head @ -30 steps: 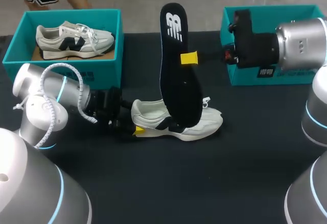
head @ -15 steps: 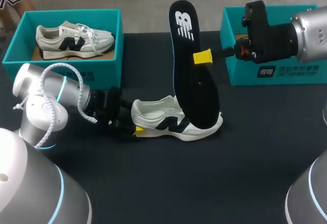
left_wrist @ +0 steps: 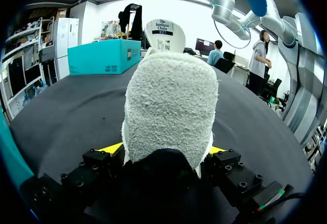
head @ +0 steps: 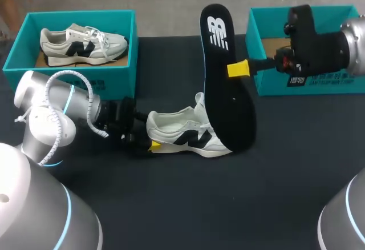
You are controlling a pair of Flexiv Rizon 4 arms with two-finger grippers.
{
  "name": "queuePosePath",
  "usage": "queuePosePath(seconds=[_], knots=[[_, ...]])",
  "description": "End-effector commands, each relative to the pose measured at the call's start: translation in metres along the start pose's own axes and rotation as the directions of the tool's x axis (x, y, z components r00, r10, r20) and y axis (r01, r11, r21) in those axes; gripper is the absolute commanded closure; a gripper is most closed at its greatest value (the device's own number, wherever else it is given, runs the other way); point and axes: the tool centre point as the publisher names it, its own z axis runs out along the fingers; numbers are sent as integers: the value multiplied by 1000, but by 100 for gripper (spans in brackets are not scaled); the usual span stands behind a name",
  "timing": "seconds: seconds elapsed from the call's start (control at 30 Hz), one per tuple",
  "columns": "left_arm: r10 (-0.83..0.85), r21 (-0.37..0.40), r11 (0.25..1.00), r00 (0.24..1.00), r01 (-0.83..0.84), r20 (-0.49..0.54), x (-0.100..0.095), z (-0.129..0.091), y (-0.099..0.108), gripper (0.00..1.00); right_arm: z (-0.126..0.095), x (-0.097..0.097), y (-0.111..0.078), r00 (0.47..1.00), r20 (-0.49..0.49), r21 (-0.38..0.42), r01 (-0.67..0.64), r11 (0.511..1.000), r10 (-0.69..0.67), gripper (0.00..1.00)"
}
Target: Take the shoe out of the shoebox, open the shoe tongue, remove and reinsert the insole, then place the shoe into the shoebox
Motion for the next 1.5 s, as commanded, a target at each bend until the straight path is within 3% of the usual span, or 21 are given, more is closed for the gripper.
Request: queuePosePath(seconds=[0.03, 1.17, 1.2, 1.23, 1.3, 1.33, 1.37, 1.5], knots=[[1, 1, 1000, 1000, -1, 1, 1, 2, 2, 100, 1, 0, -1, 1000, 2, -1, -1, 1000, 1, 100], [1, 1, 1000, 1000, -1, 1, 1, 2, 2, 100, 1, 0, -1, 1000, 2, -1, -1, 1000, 1, 100], [1, 1, 1000, 1000, -1, 1, 1, 2, 2, 94, 1, 0, -1, 1000, 2, -1, -1, 1000, 1, 100], [1, 1, 1000, 1000, -1, 1, 1, 2, 2, 68, 1, 0, -1, 1000, 2, -1, -1, 1000, 1, 100], [1, 1, 1000, 1000, -1, 1, 1, 2, 2, 43, 1, 0, -1, 1000, 2, -1, -1, 1000, 1, 100], [1, 1, 1000, 1000, -1, 1, 1, 2, 2, 15, 1, 0, -1, 1000, 2, -1, -1, 1000, 1, 100], [1, 1, 1000, 1000, -1, 1, 1, 2, 2, 0, 1, 0, -1, 1000, 2, -1, -1, 1000, 1, 100], [1, 1, 1000, 1000, -1, 1, 1, 2, 2, 0, 1, 0, -1, 1000, 2, -1, -1, 1000, 1, 100]])
